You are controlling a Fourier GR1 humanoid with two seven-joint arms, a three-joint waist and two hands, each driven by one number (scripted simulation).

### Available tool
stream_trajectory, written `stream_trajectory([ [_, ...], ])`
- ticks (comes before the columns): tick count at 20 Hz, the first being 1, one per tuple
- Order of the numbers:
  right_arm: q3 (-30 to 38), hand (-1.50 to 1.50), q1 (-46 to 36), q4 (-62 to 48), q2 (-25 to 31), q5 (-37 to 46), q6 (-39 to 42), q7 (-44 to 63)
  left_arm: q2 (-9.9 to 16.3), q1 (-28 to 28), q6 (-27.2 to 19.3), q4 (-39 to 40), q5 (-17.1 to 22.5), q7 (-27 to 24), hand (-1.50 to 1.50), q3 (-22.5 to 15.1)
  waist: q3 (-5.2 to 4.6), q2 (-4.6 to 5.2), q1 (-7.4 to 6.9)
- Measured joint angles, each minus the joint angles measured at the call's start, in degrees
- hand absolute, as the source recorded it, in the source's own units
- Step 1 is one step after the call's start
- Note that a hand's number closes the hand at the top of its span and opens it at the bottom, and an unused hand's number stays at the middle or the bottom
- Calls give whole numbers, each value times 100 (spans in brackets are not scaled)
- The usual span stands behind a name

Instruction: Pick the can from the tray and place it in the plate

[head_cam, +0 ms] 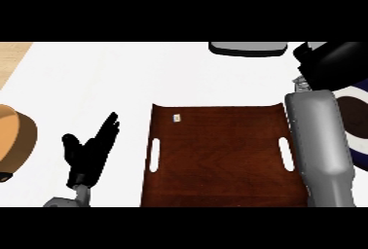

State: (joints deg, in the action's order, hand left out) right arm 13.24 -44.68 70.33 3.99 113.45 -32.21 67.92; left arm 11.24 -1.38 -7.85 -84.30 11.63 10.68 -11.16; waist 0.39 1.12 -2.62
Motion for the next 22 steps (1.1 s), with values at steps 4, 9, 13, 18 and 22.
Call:
stream_trajectory([
  [4, 547, 150, 359, 112, -94, 459, -497, -56, -18, 38, -32, -6, -17, -6, 0, 12, 2, -14, 65],
  [9, 1311, 150, 848, 355, -149, 817, -1157, -185, 21, 115, 16, -7, 27, -52, 0, 89, 6, -44, 142],
  [13, 1925, 150, 1084, 260, -46, 613, -1753, -354, 26, 124, 10, 7, 21, -23, 0, 120, 7, -63, 170],
  [18, 2531, 150, 1225, -165, 205, 116, -2571, -610, -34, 121, -32, -15, -19, 25, 0, 103, 4, -82, 178],
  [22, 2861, 150, 1302, -659, 531, -555, -2970, -551, -61, 153, -26, -15, -35, 2, 0, 116, 0, -97, 202],
])
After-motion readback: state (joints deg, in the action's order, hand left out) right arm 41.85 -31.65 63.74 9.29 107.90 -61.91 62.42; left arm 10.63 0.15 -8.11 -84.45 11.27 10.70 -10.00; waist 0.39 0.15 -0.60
